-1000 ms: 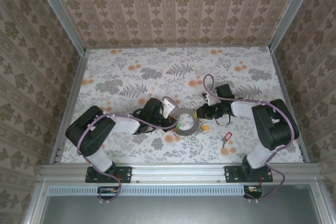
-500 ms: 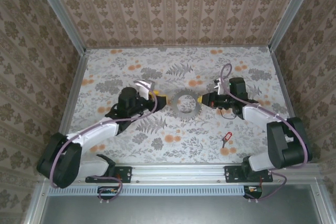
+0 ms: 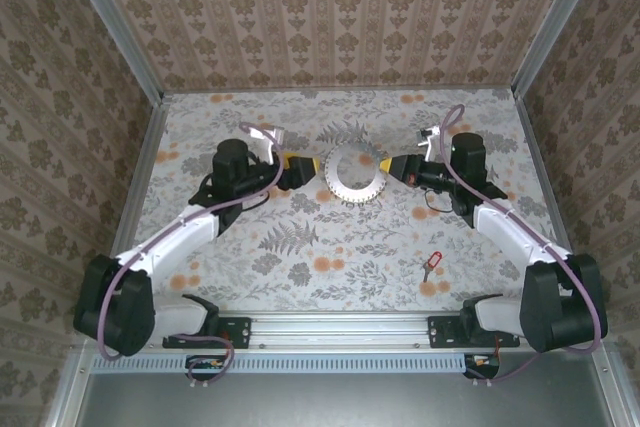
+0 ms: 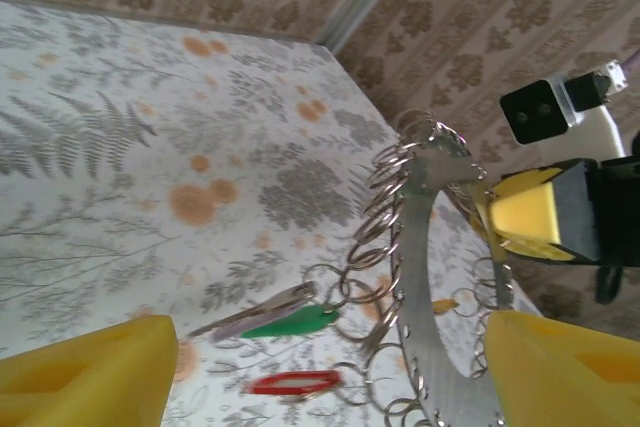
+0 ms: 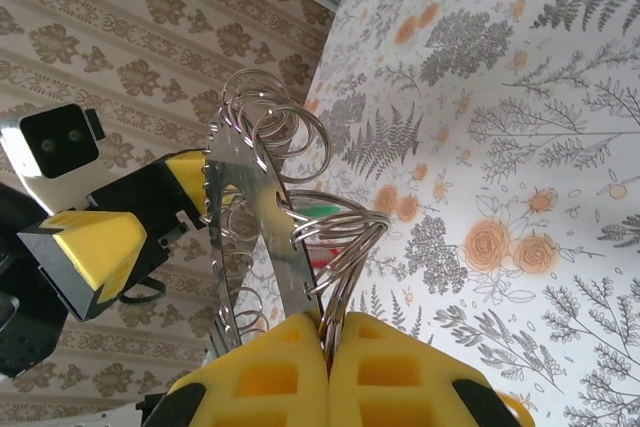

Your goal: Put the keys on the keyring

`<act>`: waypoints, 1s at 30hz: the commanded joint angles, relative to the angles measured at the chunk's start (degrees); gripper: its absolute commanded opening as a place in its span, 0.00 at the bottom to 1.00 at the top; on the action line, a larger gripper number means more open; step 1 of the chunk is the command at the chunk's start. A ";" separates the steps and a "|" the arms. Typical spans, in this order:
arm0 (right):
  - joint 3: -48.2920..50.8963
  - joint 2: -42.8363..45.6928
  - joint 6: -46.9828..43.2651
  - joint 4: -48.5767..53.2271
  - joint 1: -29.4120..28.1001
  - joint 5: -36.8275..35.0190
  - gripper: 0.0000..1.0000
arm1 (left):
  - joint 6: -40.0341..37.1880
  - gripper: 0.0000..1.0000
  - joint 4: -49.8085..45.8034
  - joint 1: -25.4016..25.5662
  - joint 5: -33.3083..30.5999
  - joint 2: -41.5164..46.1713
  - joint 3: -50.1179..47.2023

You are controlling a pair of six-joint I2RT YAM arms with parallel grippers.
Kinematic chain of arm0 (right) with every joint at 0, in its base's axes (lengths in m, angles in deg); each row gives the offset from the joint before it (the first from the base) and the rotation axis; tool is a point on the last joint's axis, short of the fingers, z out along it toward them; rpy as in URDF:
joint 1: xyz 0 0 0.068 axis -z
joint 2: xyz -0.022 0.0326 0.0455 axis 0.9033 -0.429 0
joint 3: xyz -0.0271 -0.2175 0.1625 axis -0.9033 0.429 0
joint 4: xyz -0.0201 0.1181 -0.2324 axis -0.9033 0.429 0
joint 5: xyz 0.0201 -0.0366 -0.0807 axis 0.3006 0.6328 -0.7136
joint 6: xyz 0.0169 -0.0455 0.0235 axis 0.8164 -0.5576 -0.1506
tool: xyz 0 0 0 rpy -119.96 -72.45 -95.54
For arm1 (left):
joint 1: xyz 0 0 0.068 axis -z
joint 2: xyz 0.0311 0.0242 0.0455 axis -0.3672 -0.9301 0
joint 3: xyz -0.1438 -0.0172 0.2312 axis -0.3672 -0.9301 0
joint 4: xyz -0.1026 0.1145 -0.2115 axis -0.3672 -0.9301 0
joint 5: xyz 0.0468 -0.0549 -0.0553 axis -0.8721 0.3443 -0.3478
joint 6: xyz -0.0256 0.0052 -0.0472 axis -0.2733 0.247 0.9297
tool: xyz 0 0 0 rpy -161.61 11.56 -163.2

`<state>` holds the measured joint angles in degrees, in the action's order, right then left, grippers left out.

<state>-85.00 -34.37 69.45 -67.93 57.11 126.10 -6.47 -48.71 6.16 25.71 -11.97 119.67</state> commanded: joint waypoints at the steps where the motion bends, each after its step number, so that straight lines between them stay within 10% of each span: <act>1: -2.64 1.85 1.21 0.34 0.12 1.76 0.00 | 3.88 0.80 0.10 -0.23 7.51 -2.14 1.86; 30: -4.48 -1.12 1.84 -1.56 -0.68 4.92 0.00 | 8.89 0.18 6.01 2.00 17.29 -11.37 10.69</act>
<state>-87.23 -35.23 70.73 -67.76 56.85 128.59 2.62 -44.53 7.73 40.84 -23.16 128.04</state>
